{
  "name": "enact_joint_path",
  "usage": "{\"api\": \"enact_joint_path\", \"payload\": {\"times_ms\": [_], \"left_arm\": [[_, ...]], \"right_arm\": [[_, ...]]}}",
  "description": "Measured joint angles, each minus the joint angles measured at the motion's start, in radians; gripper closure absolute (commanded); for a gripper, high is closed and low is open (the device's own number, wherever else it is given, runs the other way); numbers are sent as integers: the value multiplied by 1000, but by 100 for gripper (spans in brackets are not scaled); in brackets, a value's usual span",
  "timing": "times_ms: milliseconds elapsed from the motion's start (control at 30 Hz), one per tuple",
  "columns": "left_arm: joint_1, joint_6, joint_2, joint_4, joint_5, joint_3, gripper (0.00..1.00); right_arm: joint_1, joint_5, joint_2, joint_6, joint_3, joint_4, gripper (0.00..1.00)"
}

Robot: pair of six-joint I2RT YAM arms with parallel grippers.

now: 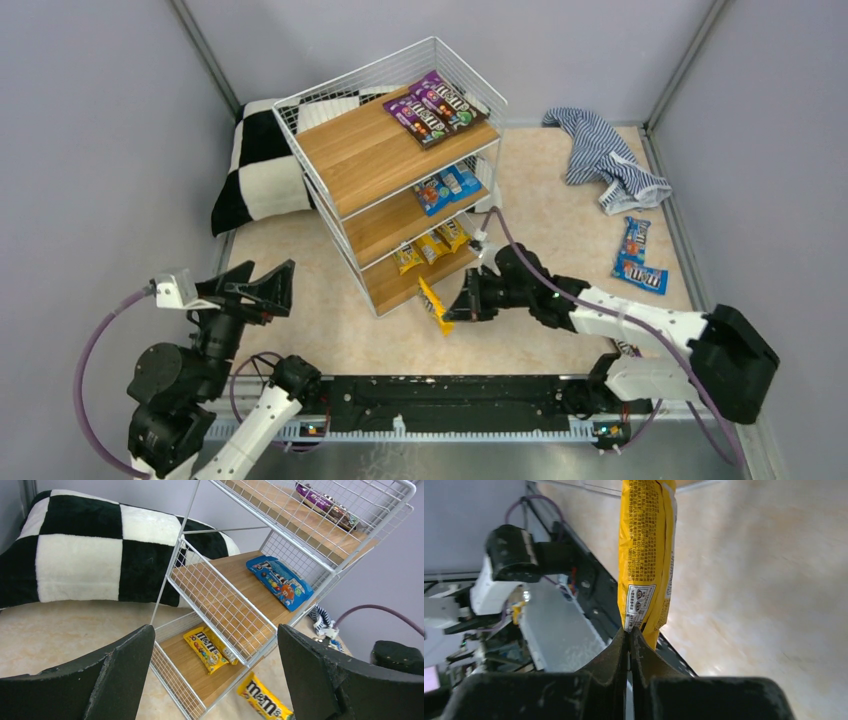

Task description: Place and organize the candy bags onto the shelf

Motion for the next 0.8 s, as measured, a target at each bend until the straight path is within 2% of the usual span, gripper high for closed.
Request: {"api": "enact_joint_path", "payload": {"times_ms": [167,433,567,800], "left_arm": [[0,-23,0,-10,0,7,2],[0,-52,0,-36,2,32,2],[0,-56,0,-38,2,51,2],[0,-63,0,-39,3,56,2]], "right_arm": [[66,-46,186,101,0,341,100],[82,-28,478,148,51,686,100],[93,-11,578,162,60,826,100],[114,74,706,174,115,935,100]]}}
